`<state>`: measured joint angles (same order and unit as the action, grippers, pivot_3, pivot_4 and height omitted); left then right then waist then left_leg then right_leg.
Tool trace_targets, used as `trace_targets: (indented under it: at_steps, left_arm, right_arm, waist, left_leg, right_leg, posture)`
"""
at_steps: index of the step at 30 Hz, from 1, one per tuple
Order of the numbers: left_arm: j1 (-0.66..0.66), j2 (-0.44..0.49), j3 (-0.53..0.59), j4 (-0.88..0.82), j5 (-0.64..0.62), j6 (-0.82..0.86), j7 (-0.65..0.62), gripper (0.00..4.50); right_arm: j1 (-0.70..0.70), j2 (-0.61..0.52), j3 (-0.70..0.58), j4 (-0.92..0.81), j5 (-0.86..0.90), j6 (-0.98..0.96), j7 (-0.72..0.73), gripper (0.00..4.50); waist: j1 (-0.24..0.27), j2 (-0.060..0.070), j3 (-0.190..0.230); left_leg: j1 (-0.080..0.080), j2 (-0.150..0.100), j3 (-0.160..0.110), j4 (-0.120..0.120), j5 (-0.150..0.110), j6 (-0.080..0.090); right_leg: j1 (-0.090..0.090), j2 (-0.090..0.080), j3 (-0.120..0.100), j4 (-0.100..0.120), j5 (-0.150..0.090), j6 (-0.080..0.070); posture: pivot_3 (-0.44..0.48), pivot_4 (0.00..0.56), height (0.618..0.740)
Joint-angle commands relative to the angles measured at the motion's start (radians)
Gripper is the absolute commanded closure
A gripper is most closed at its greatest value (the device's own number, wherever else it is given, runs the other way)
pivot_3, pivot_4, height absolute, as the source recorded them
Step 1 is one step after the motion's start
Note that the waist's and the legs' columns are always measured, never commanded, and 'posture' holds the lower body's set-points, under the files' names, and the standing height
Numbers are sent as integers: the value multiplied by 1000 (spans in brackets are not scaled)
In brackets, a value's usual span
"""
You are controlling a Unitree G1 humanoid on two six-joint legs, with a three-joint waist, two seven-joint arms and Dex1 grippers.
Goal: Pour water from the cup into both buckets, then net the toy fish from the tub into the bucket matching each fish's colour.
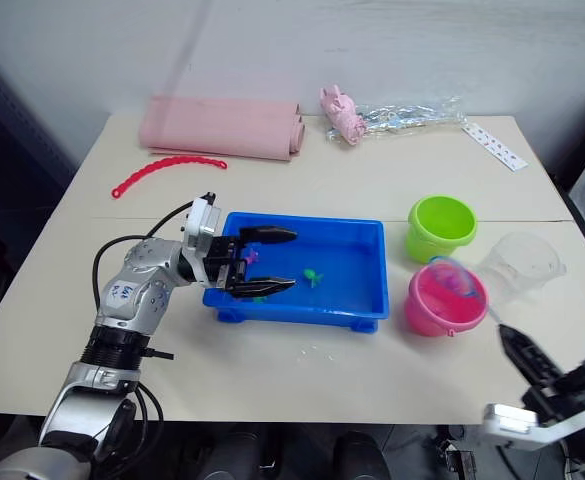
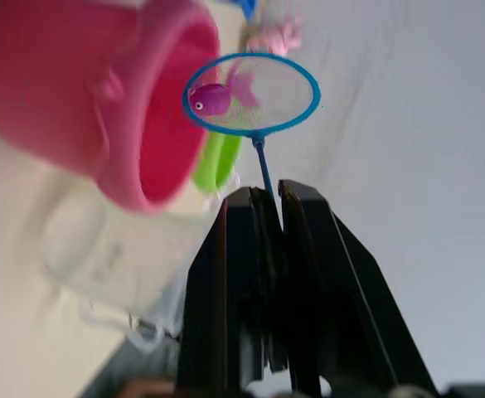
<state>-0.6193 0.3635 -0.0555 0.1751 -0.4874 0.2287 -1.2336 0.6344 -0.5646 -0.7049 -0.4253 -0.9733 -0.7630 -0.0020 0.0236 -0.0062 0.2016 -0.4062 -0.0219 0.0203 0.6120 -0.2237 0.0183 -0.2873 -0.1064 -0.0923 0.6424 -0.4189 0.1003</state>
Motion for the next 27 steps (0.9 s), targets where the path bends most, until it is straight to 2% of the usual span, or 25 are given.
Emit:
trace_targets:
  at_steps: [1,4,10,15,18,21,23,25,27]
  left_arm:
    - [-14,-22,49,-29,-43,22,57,35]
    - [-15,-26,55,-28,-42,22,63,35]
    - [-10,-21,58,-31,-39,21,63,35]
    - [-1,-9,69,-39,-41,19,62,35]
    - [9,8,86,-49,-55,24,52,35]
    - [25,60,132,-48,-85,47,26,35]
    - [40,108,156,-39,-95,71,10,35]
    - [47,143,186,-24,-100,77,19,35]
    - [51,168,218,-7,-102,76,32,35]
  right_arm:
    - [-11,-17,-52,-8,6,68,-24,4500]
    - [21,-23,-13,-20,2,52,-23,4500]
    - [37,-14,-36,-17,30,100,-38,4500]
    - [62,-20,-85,-18,165,130,0,4500]
    - [97,-60,-73,-10,419,132,111,4500]
    - [110,-131,-18,-54,805,195,275,4500]
    - [104,-187,58,-100,1142,312,414,4500]
    - [59,-253,81,-125,1291,397,505,4500]
    - [4,-305,94,-136,1359,467,570,4500]
  waist:
    - [1,0,0]
    - [2,0,0]
    - [0,0,0]
    - [0,0,0]
    - [0,0,0]
    - [-4,0,0]
    - [-14,0,0]
    - [-18,-1,0]
    - [-19,-1,1]
  left_leg:
    - [0,0,0,0,0,0]
    - [0,0,0,0,0,0]
    - [0,0,0,0,0,0]
    - [0,0,0,0,0,0]
    - [0,0,0,0,0,0]
    - [0,1,1,0,0,0]
    - [0,2,1,0,0,0]
    - [1,3,0,0,0,0]
    - [1,2,0,0,0,1]
  right_leg:
    - [0,0,0,0,0,0]
    - [0,0,0,0,0,0]
    - [0,0,0,0,0,0]
    - [0,0,0,0,0,0]
    - [0,0,0,-1,0,0]
    - [0,0,0,-1,0,0]
    - [0,1,0,0,0,0]
    - [1,2,-1,0,0,0]
    - [1,1,-2,0,0,0]
  posture:
    - [0,150,740]
    - [0,150,740]
    - [0,150,740]
    - [0,150,740]
    - [0,150,740]
    - [0,150,740]
    - [0,150,740]
    - [0,150,740]
    - [0,150,740]
